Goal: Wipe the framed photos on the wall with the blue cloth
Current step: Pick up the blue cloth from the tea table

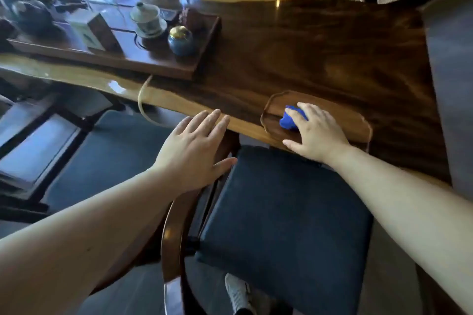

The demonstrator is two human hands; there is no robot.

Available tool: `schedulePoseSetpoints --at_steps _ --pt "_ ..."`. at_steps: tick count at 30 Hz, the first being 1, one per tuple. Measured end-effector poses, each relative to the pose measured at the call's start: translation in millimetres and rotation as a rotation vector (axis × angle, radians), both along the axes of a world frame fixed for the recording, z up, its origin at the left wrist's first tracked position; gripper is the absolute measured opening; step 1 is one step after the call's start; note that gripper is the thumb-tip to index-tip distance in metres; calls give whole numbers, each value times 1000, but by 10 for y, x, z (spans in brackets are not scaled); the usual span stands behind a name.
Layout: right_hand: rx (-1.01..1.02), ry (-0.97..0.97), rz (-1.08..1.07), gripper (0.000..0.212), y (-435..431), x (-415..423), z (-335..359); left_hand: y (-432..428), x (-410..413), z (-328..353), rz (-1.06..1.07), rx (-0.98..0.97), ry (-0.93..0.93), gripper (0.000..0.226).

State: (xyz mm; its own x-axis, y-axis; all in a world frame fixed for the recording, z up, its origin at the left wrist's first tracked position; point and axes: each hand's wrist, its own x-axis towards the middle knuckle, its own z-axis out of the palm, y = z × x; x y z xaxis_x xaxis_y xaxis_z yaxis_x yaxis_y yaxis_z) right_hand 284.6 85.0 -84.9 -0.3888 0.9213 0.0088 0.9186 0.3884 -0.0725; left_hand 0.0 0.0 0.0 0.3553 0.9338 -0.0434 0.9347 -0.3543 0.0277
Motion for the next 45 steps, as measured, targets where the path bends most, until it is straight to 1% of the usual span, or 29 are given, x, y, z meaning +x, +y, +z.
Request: schedulePoseSetpoints --at_steps 3,5,9,11,14,17,21,27,32,37,40,45 --pt "-52 -76 -86 82 140 106 -181 110 75 -134 -12 -18 20 86" --pt "-115 -82 -140 80 175 137 -278 157 90 -211 -22 -24 14 87" --pt "-66 -52 -170 64 230 91 -286 196 40 -241 -25 -18 9 86" --pt "-83 -28 -171 55 242 4 -215 172 -21 -217 -21 -28 22 87" --pt "-125 9 -168 51 213 -238 -45 105 -190 -89 1 -7 21 84" --pt "-144 80 -67 50 92 -672 200 -36 -485 139 41 2 50 80" --pt "-107 155 120 51 -102 -1389 569 -335 -998 461 133 35 69 76" --pt "-13 294 405 52 -505 -2614 1182 -1072 -1859 1017 346 123 94 72" --pt "46 399 607 54 -1083 -3776 1705 -2060 -2599 1531 544 282 120 64" --pt "77 485 809 57 -1801 -4864 2128 -3091 -3173 1960 734 407 206 60" --pt "54 501 928 58 -2284 -5430 2311 -3668 -3416 2177 850 419 266 61" --pt "63 548 1076 60 -2871 -6229 2599 -4334 -3767 2491 1011 411 361 64"
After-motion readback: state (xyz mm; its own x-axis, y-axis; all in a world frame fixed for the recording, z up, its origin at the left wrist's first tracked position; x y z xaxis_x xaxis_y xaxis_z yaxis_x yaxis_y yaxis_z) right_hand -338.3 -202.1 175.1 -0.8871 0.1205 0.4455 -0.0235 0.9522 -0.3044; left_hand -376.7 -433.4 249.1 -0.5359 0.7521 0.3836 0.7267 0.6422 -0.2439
